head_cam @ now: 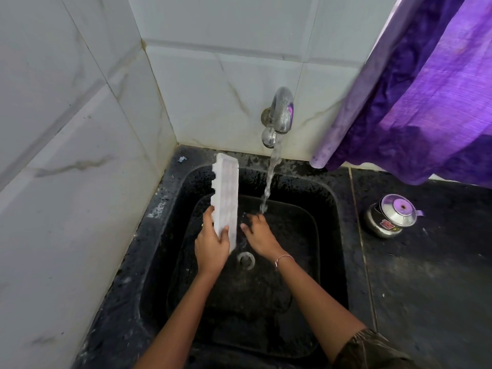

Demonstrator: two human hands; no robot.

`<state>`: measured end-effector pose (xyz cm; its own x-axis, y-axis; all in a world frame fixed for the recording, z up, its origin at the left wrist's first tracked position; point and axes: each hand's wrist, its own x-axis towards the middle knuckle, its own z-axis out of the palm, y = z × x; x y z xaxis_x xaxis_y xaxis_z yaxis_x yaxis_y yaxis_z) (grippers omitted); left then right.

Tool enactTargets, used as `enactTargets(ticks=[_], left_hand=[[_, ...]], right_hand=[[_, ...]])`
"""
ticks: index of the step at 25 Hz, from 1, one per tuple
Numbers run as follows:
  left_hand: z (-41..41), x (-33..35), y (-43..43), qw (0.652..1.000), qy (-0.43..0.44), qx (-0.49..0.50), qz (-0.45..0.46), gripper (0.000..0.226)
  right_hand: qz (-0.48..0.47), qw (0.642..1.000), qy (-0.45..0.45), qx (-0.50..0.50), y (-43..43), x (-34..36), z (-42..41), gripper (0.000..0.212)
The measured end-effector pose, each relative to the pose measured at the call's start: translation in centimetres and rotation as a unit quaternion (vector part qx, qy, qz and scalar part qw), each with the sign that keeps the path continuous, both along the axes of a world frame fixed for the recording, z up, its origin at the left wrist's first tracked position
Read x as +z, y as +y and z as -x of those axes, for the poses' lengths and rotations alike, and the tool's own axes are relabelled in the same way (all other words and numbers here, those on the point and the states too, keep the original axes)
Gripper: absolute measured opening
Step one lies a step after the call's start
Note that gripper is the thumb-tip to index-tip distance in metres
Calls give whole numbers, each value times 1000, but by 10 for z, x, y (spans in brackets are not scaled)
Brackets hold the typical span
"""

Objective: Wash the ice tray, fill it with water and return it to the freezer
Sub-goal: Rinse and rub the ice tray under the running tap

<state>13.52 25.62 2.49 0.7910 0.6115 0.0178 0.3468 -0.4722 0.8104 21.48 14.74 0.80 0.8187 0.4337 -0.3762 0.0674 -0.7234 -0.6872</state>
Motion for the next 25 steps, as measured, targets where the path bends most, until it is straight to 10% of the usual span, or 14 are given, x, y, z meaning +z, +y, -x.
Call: enactTargets(ticks=[4, 9, 14, 20, 25], left_hand=[[7, 2, 5, 942, -48, 1, 332, 47], [9, 4, 4, 874, 9, -21, 486, 42], [-18, 12, -5, 865, -7, -58, 499, 44], [-45, 22, -22, 876, -6, -83, 475, 34], [-47, 20, -19, 883, 2, -83, 462, 36]], right_hand=[[-131, 979, 91, -129, 0, 16, -7, 54], [-186, 966, 93, -154, -5, 17, -11, 45], [-145, 973, 46, -174, -27, 18, -12, 36], [9, 964, -246, -96, -41, 31, -25, 31], [84, 958, -265, -73, -45, 32, -32, 37]])
